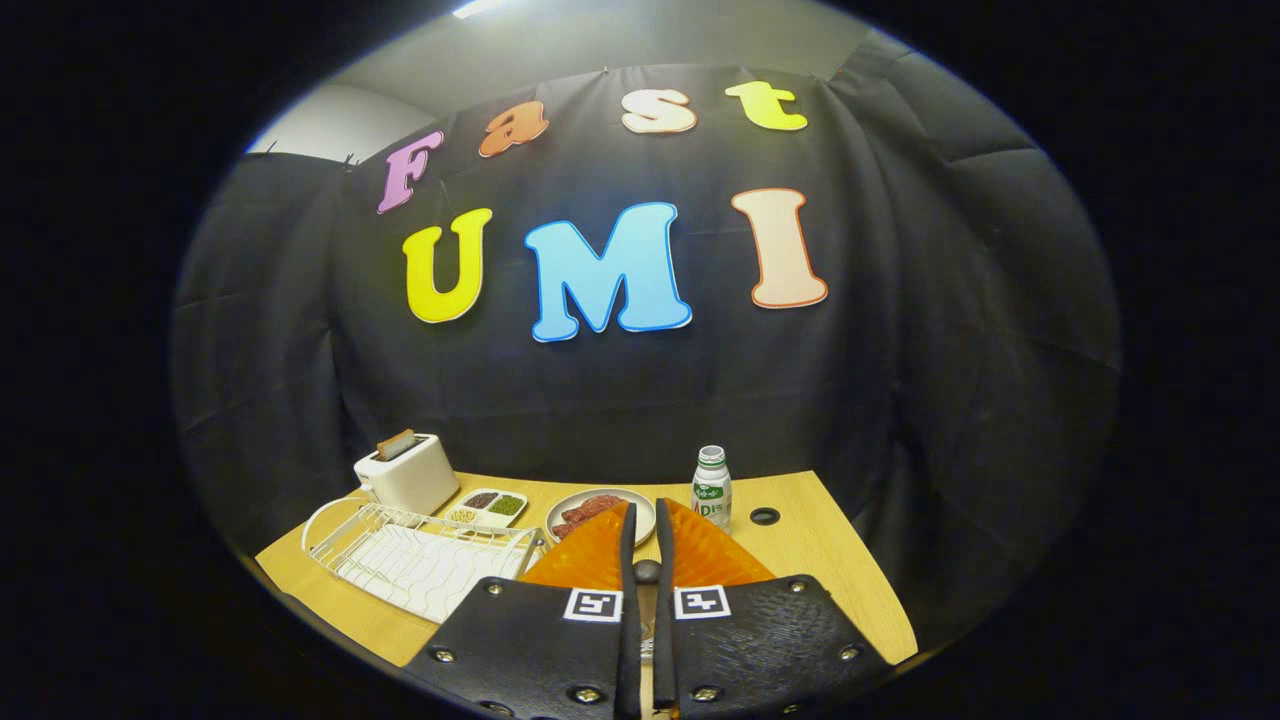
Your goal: Take the plate from the dish rack, then take the spoon from the basket and place it into the plate.
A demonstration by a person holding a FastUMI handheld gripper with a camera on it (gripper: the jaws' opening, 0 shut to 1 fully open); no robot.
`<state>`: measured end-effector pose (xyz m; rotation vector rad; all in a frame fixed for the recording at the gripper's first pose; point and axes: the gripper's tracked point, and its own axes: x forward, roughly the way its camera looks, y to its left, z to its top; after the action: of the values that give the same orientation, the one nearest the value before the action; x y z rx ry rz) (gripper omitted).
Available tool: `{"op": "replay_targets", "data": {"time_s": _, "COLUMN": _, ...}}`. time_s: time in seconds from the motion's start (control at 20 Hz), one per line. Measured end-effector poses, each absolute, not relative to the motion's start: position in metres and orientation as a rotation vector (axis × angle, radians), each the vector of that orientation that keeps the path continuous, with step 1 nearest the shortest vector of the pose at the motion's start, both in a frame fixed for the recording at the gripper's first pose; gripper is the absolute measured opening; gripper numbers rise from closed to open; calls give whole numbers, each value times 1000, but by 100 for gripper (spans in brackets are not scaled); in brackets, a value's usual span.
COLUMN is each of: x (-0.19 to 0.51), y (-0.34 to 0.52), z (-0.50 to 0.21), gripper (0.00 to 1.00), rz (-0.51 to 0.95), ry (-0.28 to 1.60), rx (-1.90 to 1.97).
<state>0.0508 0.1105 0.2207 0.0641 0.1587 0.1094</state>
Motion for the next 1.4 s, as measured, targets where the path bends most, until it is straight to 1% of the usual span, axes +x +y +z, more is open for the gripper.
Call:
{"op": "replay_targets", "data": {"time_s": 0.3, "x": 13, "y": 133, "z": 233, "gripper": 5, "rz": 120, "ry": 153, "rx": 59}}
{"op": "replay_targets", "data": {"time_s": 0.6, "x": -21, "y": 151, "z": 217, "gripper": 5, "rz": 118, "ry": 195, "rx": 89}}
{"op": "replay_targets", "data": {"time_s": 0.8, "x": -30, "y": 167, "z": 201, "gripper": 5, "rz": 133, "ry": 238, "rx": 83}}
{"op": "replay_targets", "data": {"time_s": 1.0, "x": -35, "y": 198, "z": 183, "gripper": 5, "rz": 187, "ry": 275, "rx": 84}}
{"op": "replay_targets", "data": {"time_s": 1.4, "x": -35, "y": 275, "z": 138, "gripper": 5, "rz": 346, "ry": 372, "rx": 48}}
